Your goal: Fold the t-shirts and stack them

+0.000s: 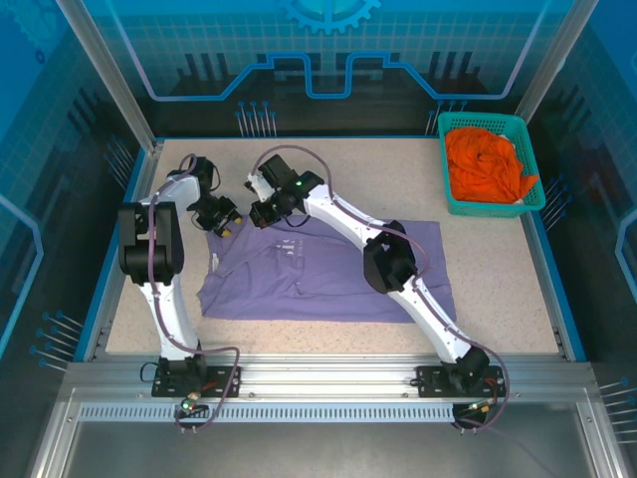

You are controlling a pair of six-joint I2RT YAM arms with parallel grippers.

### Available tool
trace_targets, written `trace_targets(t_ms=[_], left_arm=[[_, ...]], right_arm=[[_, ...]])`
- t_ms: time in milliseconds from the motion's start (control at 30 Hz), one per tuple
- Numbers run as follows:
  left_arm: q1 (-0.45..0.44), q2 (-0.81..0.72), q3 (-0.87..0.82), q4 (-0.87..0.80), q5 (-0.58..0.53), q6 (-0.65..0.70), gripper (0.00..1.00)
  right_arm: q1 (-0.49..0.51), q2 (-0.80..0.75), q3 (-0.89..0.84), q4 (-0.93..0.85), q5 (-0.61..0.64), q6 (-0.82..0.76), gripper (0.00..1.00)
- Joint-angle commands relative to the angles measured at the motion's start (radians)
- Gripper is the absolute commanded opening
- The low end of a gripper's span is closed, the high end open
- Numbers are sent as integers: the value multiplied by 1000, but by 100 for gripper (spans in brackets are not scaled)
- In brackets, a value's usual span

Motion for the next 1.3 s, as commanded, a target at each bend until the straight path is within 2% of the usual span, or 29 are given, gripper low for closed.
trace_targets(t_ms=[0,433,833,933,1000,1100,1167,1267], left_arm=[[13,16,28,-33,-7,-6,36],[14,19,31,-34,1,-5,36],[15,25,31,-40,-8,-3,37],[15,24,32,-42,-8,1,38],[16,23,34,-42,-8,3,39],[18,19,37,-42,-9,9,40],[21,21,41,-44,-5,15,40],[24,14,46,-42,3,26,40]], right_arm=[[21,-68,-39,-37,1,-33,0],[51,-337,-453,38,-12,-95,0],[58,-508,-837,135,-31,-164,1],[50,-534,-924,151,-26,-158,8],[48,-574,-997,197,-25,-143,27],[44,-640,-1056,244,-49,-118,37],[37,-675,-1085,283,-78,-92,42],[9,-698,-1098,346,-172,-17,42]])
